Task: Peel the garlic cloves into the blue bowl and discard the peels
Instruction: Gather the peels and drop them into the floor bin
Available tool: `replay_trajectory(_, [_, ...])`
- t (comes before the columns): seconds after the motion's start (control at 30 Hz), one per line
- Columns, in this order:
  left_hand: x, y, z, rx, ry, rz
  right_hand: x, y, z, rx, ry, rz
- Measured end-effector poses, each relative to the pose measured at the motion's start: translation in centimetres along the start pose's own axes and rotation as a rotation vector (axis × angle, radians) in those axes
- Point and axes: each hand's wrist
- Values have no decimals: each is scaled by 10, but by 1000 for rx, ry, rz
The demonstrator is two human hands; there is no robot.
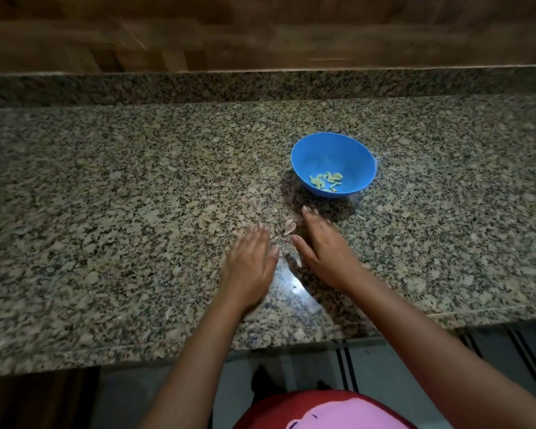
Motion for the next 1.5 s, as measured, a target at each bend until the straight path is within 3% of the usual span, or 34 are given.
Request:
replay_trajectory(0.3, [-6,-76,-31,65,36,-90,-43,-44,7,79,-45,-29])
replay_trajectory(0.47, [1,-82,-32,-86,-13,-55,-55,-64,0,-155,111,-66])
replay_trajectory(0.67, [10,-80,-23,70,25,-65,-28,-63,5,-199,132,74])
replay_trajectory(0.87, [-19,-86,-27,66,38,-73,-57,-62,2,18,32,206])
replay_trajectory(1.07, [-45,-100,-37,17,-187,24,-82,-53,2,-111,-28,201])
replay_trajectory(1.23, [-43,-110,-40,-18,-258,72,-82,-51,-2,-128,-17,158])
replay_trajectory(1.3, [-39,-112,-36,-104,-247,94,-82,-49,2,-15,-34,114])
replay_trajectory(1.37, [-38,-115,-30,-350,-234,153,-82,-45,9,163,-64,35])
replay_trajectory(1.5, [-47,-113,-19,-1202,-318,368,-81,-41,21,670,-38,-157])
Point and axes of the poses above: each hand's wrist, its own x-axis towards the middle knuckle, its own z-axis out of the back of the hand, y = z × x, and after that the axes turned 11 degrees about y, right-handed
